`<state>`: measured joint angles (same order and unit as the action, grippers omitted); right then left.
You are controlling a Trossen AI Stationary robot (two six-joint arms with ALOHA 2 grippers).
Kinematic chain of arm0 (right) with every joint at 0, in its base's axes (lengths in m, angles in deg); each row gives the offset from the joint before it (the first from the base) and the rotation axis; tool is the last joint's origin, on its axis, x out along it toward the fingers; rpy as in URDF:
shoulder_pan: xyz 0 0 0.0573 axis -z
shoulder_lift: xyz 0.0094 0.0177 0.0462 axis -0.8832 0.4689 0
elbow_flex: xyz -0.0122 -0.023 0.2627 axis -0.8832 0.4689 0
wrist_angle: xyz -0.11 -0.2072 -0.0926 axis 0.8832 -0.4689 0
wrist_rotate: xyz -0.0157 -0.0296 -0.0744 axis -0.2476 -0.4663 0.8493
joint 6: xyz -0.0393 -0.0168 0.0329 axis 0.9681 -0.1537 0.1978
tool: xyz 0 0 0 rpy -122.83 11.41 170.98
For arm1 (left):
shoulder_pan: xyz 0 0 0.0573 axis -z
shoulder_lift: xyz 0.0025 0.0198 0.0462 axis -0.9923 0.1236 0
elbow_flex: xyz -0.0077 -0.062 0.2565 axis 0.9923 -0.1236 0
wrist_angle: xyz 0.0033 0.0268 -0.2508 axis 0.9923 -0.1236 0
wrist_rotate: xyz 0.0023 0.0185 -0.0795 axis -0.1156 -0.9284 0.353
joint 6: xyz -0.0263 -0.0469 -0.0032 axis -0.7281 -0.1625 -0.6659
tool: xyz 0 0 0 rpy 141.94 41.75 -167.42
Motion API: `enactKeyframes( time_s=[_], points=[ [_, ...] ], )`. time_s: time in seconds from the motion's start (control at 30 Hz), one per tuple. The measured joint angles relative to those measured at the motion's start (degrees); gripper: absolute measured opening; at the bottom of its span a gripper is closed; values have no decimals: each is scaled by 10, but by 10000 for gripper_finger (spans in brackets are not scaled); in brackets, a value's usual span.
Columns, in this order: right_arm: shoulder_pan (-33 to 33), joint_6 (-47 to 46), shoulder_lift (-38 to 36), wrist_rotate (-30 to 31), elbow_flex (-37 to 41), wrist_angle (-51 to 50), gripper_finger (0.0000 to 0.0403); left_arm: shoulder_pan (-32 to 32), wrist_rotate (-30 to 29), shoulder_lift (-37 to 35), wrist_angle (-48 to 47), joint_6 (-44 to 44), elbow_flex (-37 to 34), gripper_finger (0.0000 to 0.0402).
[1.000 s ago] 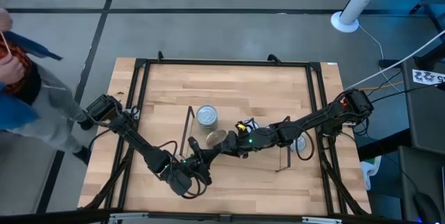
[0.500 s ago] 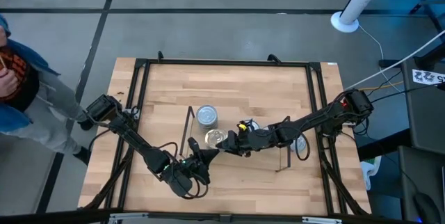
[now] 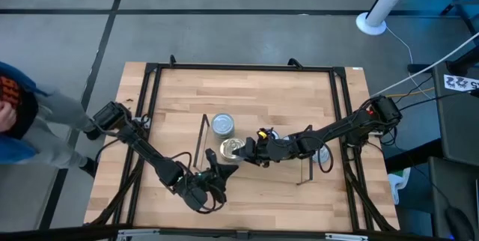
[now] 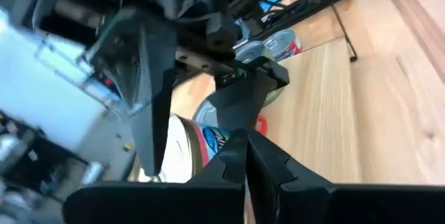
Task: Stack canned seafood by type on shelf
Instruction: Stack the blue pink tuna can on top of the blue pink tuna cans on the shelf
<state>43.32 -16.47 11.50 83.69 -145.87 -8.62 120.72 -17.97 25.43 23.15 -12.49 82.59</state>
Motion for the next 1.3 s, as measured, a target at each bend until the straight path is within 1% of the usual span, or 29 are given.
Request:
enactKeyframes(
  time_s=[0.13, 0.27, 0.4, 0.63, 0.73, 1.0, 1.07, 1.3],
  points=[
    [0, -1, 0, 3, 0, -1, 282, -15, 6, 0, 0, -65, 0, 1],
    [0, -1, 0, 3, 0, -1, 282, -29, 11, 0, 4, -98, 0, 1],
    [0, -1, 0, 3, 0, -1, 282, -37, 40, 2, 40, -95, 0, 1],
    [0, -1, 0, 2, 0, 0, 282, -50, 44, 10, 53, -76, 0, 1],
    [0, -1, 0, -5, 0, 5, 282, -48, 30, 11, 42, -53, 0, 1],
    [0, -1, 0, -25, 0, 12, 282, -21, -55, 11, -10, -7, 0, 1],
    [0, -1, 0, -33, 0, 12, 282, -17, -65, 11, -23, 2, 0, 1],
    [0, -1, 0, -34, 0, 11, 282, -3, -93, 11, -53, 47, 0, 1]
  ],
)
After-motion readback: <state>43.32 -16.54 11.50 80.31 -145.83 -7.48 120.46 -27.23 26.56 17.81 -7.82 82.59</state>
